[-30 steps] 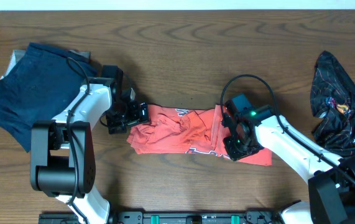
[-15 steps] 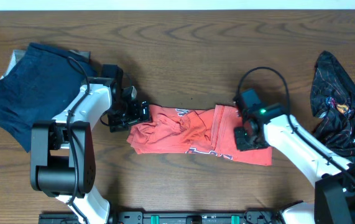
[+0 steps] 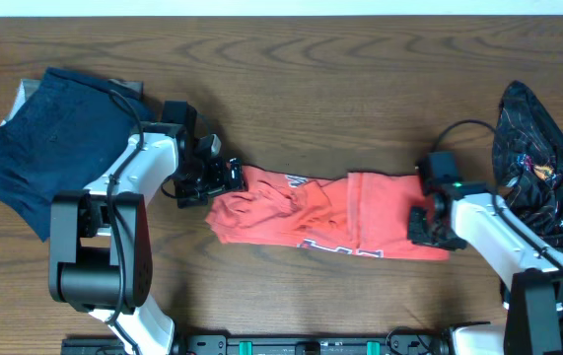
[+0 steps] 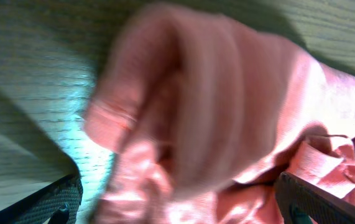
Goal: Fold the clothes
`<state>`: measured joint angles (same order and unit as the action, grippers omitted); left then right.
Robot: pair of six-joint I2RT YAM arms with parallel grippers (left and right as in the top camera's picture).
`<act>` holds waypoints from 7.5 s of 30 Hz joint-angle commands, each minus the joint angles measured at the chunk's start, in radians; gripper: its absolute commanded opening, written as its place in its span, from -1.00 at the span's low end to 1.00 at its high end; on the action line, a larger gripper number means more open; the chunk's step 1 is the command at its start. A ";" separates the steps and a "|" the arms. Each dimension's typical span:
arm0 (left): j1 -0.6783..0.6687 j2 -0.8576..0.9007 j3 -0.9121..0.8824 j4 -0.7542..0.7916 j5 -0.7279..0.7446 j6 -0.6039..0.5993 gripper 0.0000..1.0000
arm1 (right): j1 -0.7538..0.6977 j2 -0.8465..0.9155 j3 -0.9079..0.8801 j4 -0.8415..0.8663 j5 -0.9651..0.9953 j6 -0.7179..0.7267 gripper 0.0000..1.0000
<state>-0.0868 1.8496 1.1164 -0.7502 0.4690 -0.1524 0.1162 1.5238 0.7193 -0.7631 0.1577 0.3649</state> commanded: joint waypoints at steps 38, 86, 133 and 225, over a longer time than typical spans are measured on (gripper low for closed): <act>-0.092 -0.039 0.009 -0.145 -0.195 0.024 -0.88 | -0.109 -0.049 0.222 -0.155 -0.027 -0.093 -0.22; -0.750 0.019 0.354 -0.163 -0.323 -0.182 -0.88 | -0.135 -0.067 0.327 -0.277 -0.079 -0.135 0.10; -0.402 -0.018 0.338 -0.175 -0.304 -0.051 0.40 | 0.159 -0.037 0.187 0.000 -0.429 -0.245 -0.81; -0.458 0.122 0.266 0.247 0.145 0.137 0.93 | 0.137 -0.344 0.110 0.054 0.005 -0.179 0.43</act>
<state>-0.5499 1.9198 1.3754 -0.5270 0.4751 -0.0704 0.2565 1.2263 0.8131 -0.6872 0.2546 0.1726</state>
